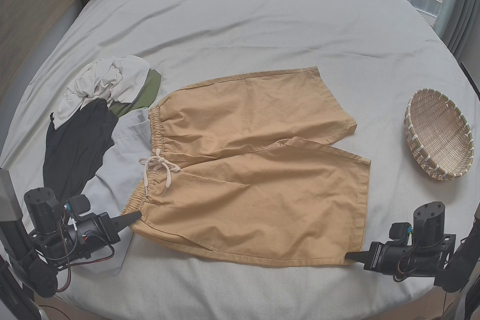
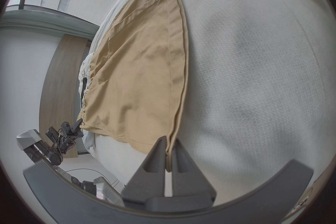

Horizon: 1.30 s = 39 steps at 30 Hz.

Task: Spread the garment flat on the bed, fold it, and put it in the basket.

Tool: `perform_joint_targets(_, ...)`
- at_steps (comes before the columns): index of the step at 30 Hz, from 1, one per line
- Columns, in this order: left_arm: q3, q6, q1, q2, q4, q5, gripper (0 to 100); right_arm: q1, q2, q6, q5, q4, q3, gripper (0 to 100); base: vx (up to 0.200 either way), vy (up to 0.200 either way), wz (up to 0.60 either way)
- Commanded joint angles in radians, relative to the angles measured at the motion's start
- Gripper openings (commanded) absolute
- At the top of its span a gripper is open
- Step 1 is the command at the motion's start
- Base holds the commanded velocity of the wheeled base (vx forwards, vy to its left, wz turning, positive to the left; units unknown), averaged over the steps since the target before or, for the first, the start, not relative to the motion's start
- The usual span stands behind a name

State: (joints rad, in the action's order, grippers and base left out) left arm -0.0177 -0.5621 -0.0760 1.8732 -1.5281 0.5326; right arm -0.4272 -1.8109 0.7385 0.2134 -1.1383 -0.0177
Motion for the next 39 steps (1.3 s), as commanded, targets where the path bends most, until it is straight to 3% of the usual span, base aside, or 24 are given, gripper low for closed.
perform_joint_targets(1,0.018,-0.002,-0.016,-0.124,0.077,0.003,0,-0.002,0.105,-0.002,0.001,0.057,0.018,0,0.000,0.000,0.00)
perform_joint_targets(4,0.018,0.002,-0.013,-0.144,0.115,0.004,0,-0.001,0.120,-0.002,0.003,0.083,0.018,0,0.000,0.000,0.00)
perform_joint_targets(5,0.016,0.011,-0.008,-0.195,0.233,0.006,0,-0.001,0.176,-0.004,0.006,0.169,0.018,0,0.000,0.000,0.00)
perform_joint_targets(10,0.016,0.122,-0.007,-0.236,0.433,0.010,0,-0.002,0.260,-0.005,0.030,0.275,0.018,0,0.000,0.000,0.00)
perform_joint_targets(15,0.016,0.145,-0.008,-0.250,0.483,0.010,0,-0.008,0.334,-0.008,0.030,0.373,0.018,0,0.000,0.000,0.00)
perform_joint_targets(20,0.016,0.186,-0.013,-0.292,0.602,0.010,0,-0.034,0.459,-0.013,0.030,0.532,0.018,0,0.000,0.000,0.00)
perform_joint_targets(31,0.016,0.291,-0.013,-0.413,0.861,0.010,0,-0.088,0.634,-0.014,0.029,0.744,0.002,0,0.000,0.000,0.00)
perform_joint_targets(39,0.008,0.297,-0.007,-0.424,0.867,0.012,0,-0.074,0.665,-0.014,0.024,0.770,-0.042,0,0.000,0.000,0.00)
